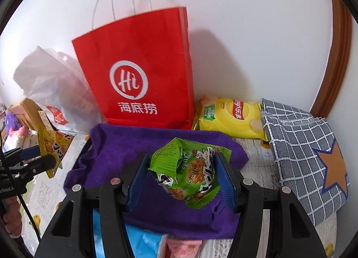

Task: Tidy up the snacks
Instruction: 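Carry both bags onto the purple towel and open the right gripper to drop the green bag, then lower the yellow triangular bag onto the purple towel and open the left gripper, then grasp the panda-print snack bag with the right gripper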

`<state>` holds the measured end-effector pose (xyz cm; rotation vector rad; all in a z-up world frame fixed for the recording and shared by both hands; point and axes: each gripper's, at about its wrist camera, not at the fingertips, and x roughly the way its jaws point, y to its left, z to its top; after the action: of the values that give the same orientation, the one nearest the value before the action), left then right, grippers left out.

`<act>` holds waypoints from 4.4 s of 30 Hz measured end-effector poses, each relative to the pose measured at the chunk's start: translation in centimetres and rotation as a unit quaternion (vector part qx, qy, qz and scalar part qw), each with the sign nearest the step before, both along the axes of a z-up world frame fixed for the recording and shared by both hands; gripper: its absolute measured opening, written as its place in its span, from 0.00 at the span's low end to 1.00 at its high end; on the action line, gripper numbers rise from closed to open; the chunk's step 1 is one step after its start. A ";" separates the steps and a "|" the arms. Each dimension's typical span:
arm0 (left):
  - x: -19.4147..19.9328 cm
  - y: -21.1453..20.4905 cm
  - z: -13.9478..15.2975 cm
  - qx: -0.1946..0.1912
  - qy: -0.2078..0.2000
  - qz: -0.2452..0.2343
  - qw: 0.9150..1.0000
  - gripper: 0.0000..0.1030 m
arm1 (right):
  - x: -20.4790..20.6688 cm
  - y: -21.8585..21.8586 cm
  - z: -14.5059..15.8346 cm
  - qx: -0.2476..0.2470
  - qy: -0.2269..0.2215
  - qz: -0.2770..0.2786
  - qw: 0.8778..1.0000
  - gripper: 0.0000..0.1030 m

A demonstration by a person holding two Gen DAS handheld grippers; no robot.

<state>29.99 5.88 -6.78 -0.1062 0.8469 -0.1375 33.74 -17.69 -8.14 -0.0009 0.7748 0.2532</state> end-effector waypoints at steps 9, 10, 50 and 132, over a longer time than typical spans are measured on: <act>4.5 0.5 -0.8 -0.007 0.005 0.001 1.000 0.63 | 3.5 -0.4 -0.9 -0.006 0.004 -0.004 1.000 0.57; 4.9 0.5 -1.0 -0.009 0.006 0.002 1.000 0.63 | 3.8 -0.5 -1.2 -0.003 0.007 -0.004 1.000 0.57; 9.5 -1.7 -9.1 0.004 0.113 -0.020 0.993 0.65 | 7.9 1.9 -9.4 -0.022 0.123 0.036 0.992 0.63; -11.2 4.2 -5.6 0.005 0.084 0.047 0.995 0.90 | -16.4 -5.4 -10.0 0.003 0.074 0.035 0.997 0.47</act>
<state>18.81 10.04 -12.34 -0.1491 1.0081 -0.0354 17.39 -23.05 -18.14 -0.0046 0.9229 0.3248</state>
